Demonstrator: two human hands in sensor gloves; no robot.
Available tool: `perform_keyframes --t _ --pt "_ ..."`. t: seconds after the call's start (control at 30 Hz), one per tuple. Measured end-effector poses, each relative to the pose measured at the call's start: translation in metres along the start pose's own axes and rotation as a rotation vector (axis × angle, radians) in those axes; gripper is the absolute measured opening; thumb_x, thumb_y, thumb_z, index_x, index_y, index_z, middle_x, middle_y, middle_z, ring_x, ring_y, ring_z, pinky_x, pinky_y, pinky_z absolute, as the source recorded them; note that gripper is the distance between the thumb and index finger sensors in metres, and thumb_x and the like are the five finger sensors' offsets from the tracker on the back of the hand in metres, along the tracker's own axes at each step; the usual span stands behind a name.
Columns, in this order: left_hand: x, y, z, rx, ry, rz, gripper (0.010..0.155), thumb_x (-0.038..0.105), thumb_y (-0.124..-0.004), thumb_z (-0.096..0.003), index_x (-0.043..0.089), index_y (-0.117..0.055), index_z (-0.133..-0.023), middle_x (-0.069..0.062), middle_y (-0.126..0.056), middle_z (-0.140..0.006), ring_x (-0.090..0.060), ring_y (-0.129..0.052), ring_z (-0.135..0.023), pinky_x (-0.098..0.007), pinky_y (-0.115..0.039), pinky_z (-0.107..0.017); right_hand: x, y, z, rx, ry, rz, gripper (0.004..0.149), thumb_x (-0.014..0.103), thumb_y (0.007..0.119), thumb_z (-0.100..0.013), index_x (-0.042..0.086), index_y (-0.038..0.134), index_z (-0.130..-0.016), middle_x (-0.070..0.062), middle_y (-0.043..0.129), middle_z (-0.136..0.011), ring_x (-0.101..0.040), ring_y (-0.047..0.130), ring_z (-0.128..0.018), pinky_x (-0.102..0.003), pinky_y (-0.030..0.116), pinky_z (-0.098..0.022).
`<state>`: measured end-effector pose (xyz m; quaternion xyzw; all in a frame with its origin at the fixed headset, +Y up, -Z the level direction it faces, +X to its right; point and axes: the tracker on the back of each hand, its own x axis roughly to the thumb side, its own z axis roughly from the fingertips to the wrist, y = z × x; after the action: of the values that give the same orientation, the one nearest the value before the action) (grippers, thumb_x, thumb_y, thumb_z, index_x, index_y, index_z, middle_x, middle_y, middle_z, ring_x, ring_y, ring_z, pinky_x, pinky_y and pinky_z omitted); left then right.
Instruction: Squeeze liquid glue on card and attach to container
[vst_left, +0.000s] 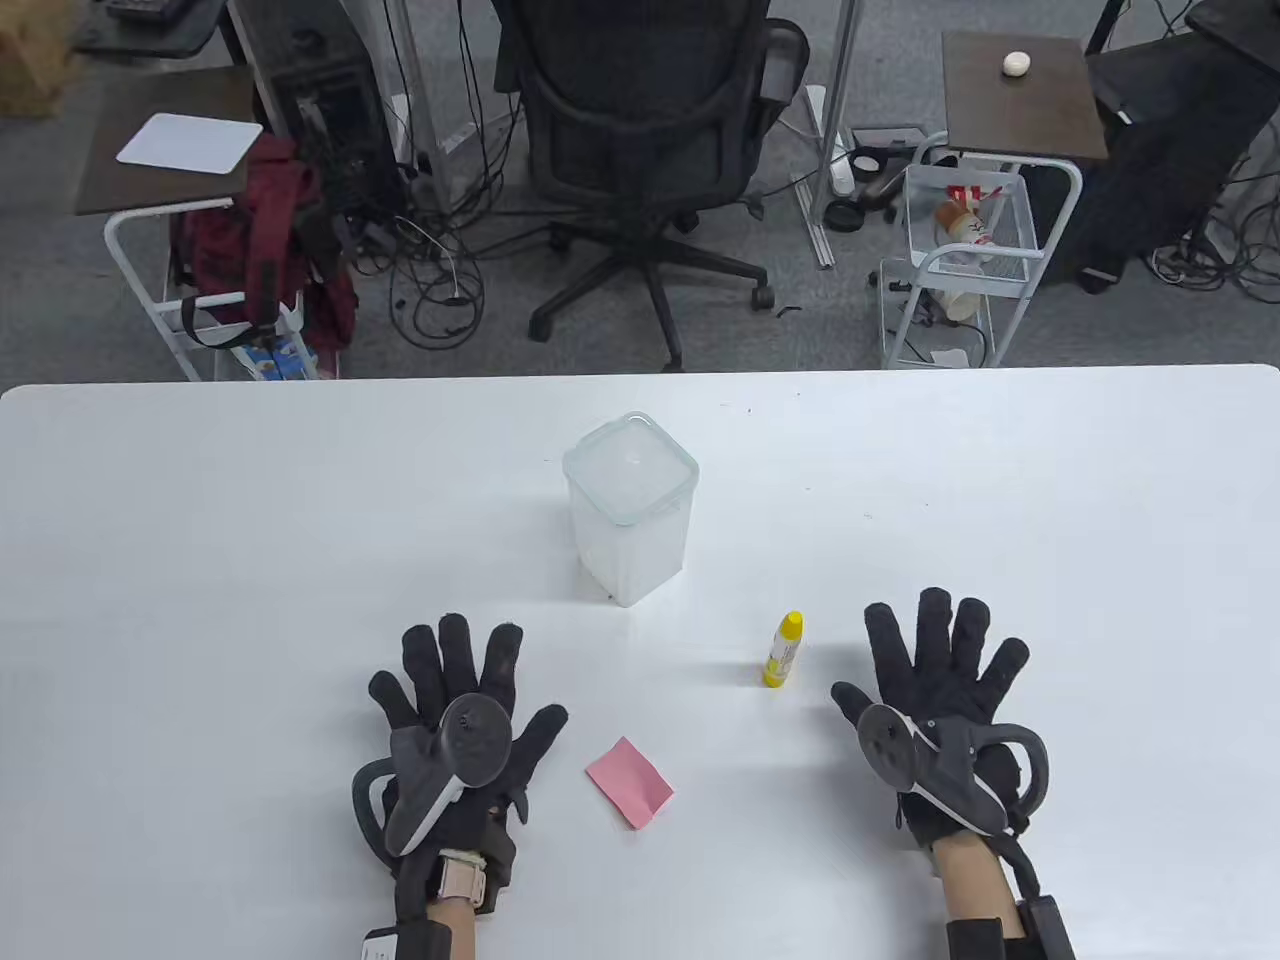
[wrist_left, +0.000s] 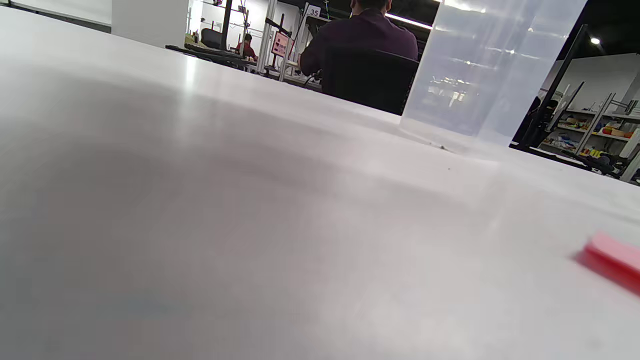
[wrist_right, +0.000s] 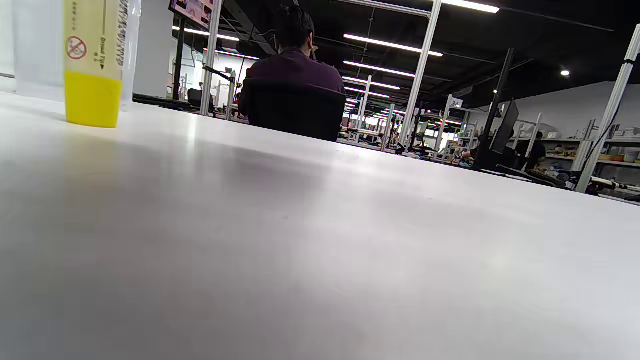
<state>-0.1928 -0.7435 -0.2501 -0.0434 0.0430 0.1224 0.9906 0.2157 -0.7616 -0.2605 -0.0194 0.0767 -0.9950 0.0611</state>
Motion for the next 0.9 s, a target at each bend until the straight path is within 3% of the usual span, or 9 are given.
perform_keyframes --t 0.63,0.77,0.9 --pt "0.003 -0.006 -0.005 -0.082 -0.015 0.095 0.088 0.083 -0.048 -0.0382 0.053 -0.002 -0.107 0.012 0.015 -0.118 -0.018 0.021 -0.109 -0.051 0.009 -0.074 -0.001 -0.001 0.004 0.030 -0.025 -0.043 0.080 0.065 0.038 -0.062 0.020 0.009 -0.120 -0.031 0.002 -0.120 -0.063 0.010 -0.110 -0.081 0.010 -0.067" --pt "0.012 0.005 -0.017 -0.090 -0.029 0.115 0.092 0.083 -0.051 -0.0394 0.050 0.002 -0.107 0.009 0.013 -0.118 -0.021 0.013 -0.113 -0.053 -0.003 -0.080 -0.004 0.000 0.004 0.041 -0.015 -0.080 0.079 0.065 0.039 -0.062 0.019 0.012 -0.120 -0.032 0.003 -0.120 -0.063 0.012 -0.110 -0.081 0.011 -0.067" --pt "0.029 0.036 -0.035 -0.053 -0.065 0.122 0.096 0.082 -0.055 -0.0393 0.046 0.003 -0.107 0.005 0.009 -0.120 -0.025 0.006 -0.115 -0.054 -0.012 -0.084 -0.004 0.001 0.002 0.066 -0.022 -0.101 0.079 0.065 0.039 -0.062 0.019 0.009 -0.120 -0.032 0.002 -0.120 -0.062 0.011 -0.110 -0.081 0.011 -0.068"
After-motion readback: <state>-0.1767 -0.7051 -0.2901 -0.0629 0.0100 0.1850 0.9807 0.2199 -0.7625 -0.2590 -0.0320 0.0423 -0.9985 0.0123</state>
